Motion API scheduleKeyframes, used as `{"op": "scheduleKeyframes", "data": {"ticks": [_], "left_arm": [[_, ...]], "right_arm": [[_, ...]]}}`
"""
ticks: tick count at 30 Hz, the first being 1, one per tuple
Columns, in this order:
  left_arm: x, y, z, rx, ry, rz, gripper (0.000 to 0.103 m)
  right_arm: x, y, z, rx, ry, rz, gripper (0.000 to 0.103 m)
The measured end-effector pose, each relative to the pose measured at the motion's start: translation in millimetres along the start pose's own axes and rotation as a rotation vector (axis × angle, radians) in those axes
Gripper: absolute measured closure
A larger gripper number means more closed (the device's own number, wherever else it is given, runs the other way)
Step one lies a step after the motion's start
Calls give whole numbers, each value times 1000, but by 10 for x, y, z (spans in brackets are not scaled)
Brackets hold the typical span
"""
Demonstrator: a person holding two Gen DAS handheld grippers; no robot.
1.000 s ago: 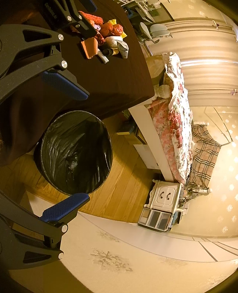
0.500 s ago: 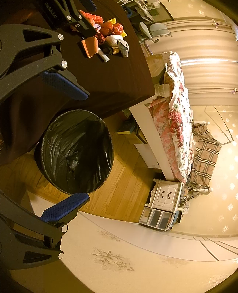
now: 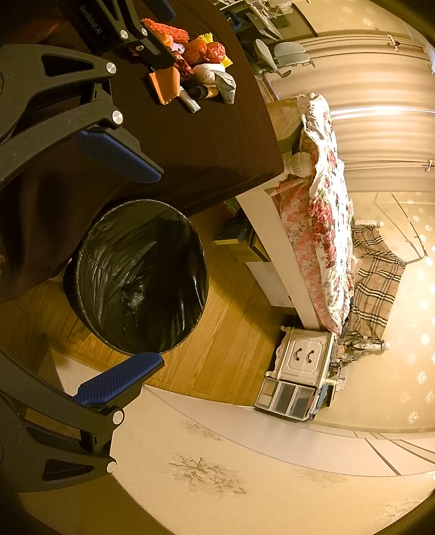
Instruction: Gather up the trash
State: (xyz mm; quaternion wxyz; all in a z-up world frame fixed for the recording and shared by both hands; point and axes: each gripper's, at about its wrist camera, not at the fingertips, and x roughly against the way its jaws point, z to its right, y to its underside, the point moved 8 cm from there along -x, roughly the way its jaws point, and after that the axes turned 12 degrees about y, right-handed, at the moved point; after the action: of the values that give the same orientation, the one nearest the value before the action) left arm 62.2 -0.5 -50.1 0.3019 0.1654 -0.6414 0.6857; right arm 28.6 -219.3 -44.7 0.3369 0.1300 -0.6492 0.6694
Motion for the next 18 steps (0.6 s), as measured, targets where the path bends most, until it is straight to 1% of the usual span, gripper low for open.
{"op": "scheduleKeyframes", "data": {"ticks": [1, 11, 14, 18], "left_arm": [[15, 3, -49, -1, 1, -1, 6], [9, -3, -42, 1, 0, 0, 6], [10, -4, -43, 3, -1, 0, 6], [41, 30, -36, 14, -6, 3, 8]], "right_arm": [[0, -1, 0, 0, 0, 0, 4], [9, -8, -2, 2, -2, -4, 4], [16, 39, 54, 5, -5, -5, 4], [-16, 104, -31, 20, -17, -8, 4]]}}
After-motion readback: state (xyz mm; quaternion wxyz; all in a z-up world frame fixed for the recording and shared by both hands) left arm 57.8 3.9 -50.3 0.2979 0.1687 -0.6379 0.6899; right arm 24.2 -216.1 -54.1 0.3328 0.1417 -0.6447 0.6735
